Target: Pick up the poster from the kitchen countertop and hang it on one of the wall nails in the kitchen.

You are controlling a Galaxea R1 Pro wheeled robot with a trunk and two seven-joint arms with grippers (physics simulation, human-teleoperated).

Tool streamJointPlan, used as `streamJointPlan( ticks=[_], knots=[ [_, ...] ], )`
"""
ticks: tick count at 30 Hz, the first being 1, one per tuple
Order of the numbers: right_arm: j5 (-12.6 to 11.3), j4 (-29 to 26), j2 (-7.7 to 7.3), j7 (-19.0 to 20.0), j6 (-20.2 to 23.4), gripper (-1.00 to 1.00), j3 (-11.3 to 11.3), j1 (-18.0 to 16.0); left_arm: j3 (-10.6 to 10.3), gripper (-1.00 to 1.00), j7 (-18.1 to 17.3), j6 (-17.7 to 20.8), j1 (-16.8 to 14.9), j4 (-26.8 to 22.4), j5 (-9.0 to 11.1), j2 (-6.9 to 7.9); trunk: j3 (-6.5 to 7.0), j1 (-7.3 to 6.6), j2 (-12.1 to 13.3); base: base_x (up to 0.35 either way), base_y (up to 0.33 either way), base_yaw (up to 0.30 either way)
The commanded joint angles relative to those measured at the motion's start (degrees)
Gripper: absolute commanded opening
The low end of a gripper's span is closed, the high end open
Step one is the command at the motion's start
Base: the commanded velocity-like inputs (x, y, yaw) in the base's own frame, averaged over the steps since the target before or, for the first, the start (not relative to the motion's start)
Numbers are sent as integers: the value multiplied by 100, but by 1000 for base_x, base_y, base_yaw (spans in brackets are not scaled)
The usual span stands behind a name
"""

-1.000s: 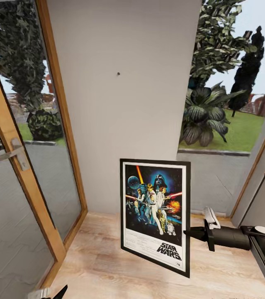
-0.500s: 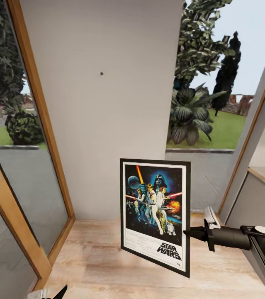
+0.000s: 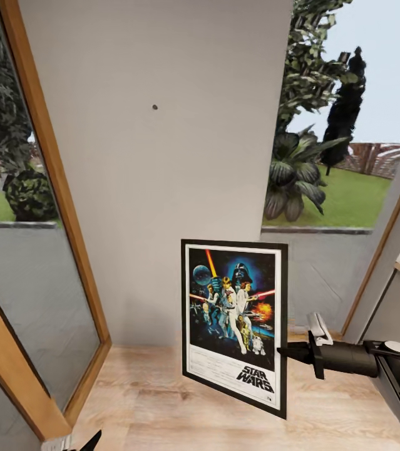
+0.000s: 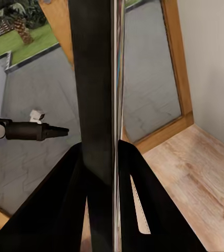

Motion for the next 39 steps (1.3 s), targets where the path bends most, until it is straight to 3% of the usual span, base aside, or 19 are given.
streamJointPlan(
  ticks=[1, 32, 39],
  knots=[
    [-14, 0, -1, 28, 75, -100, -1, -4, -30, 100, -13, -26, -5, 7, 30, 2, -10, 7, -10, 338, 118, 0],
    [-14, 0, -1, 29, 75, -100, 4, -4, -30, 100, -13, -26, -5, 1, 30, 2, -10, 7, -10, 338, 36, 0],
    [-22, 0, -2, 29, 75, -100, 1, -4, -22, 100, -15, -26, -5, 19, 30, 2, -10, 7, -10, 123, 0, 0]
  ],
)
